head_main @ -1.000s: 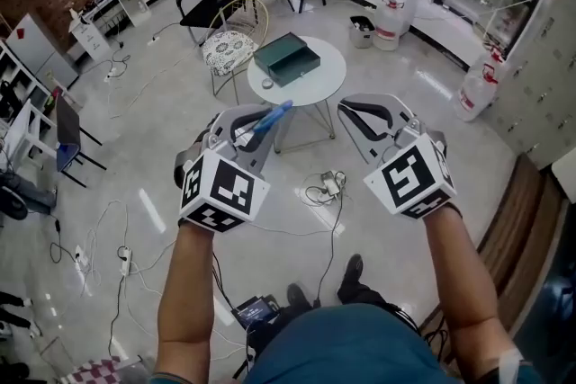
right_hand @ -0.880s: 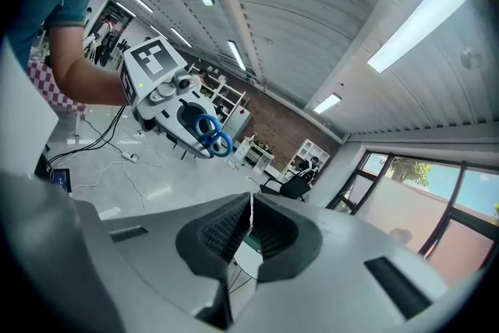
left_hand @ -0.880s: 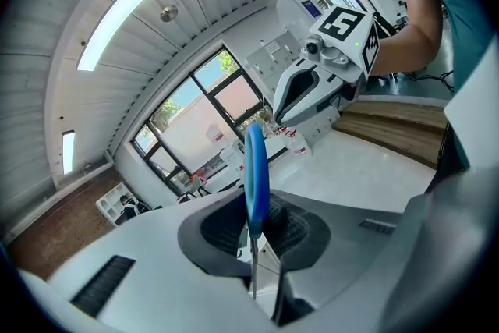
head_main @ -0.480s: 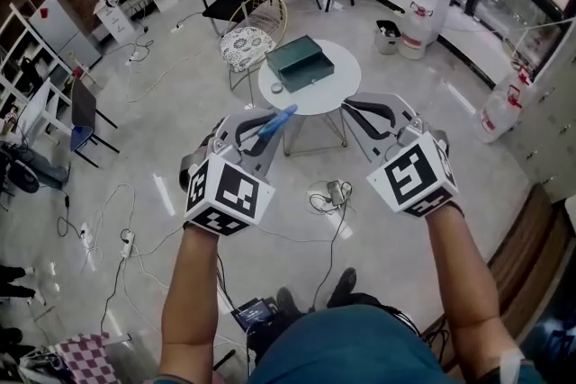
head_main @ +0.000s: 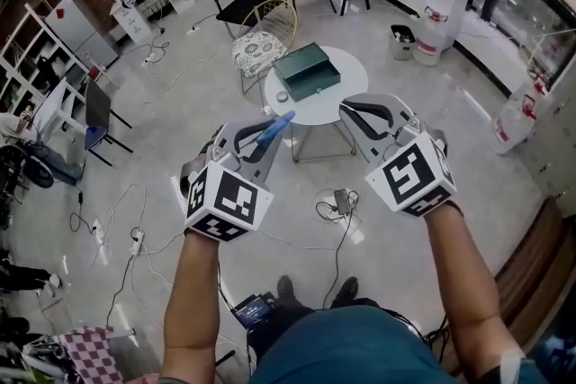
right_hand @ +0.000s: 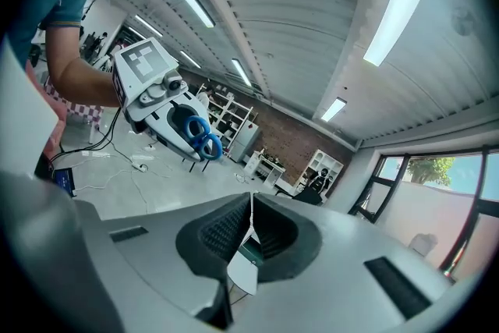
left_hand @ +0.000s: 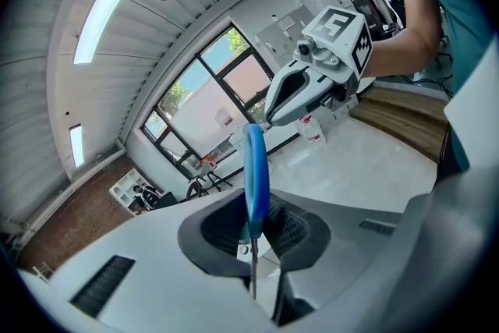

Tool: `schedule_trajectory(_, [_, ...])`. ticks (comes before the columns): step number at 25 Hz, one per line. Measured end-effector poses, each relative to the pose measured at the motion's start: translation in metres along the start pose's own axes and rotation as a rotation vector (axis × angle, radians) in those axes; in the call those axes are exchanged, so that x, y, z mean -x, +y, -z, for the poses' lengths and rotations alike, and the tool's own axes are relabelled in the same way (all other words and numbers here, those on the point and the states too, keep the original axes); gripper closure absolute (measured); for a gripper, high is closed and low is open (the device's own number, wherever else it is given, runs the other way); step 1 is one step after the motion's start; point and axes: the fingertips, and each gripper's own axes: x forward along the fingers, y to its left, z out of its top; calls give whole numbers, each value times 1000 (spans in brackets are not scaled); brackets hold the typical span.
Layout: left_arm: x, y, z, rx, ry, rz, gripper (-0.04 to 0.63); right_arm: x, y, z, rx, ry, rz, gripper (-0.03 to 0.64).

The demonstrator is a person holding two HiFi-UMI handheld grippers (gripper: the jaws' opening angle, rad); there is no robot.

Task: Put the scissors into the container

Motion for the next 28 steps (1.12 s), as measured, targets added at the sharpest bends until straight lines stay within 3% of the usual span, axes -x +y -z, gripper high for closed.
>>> schedule_trajectory(11, [-64,22,9,-33,-68,68,535,-34,-30,33,-17,61,70,578])
schedule_trajectory(17, [-93,59,14,-58,-127,116,535,-67,-53,31,-27,111,127,578])
schedule_trajectory(28, [-144,137,70,-73,-200,187,535,-163,-74,26,-43,193,197,578])
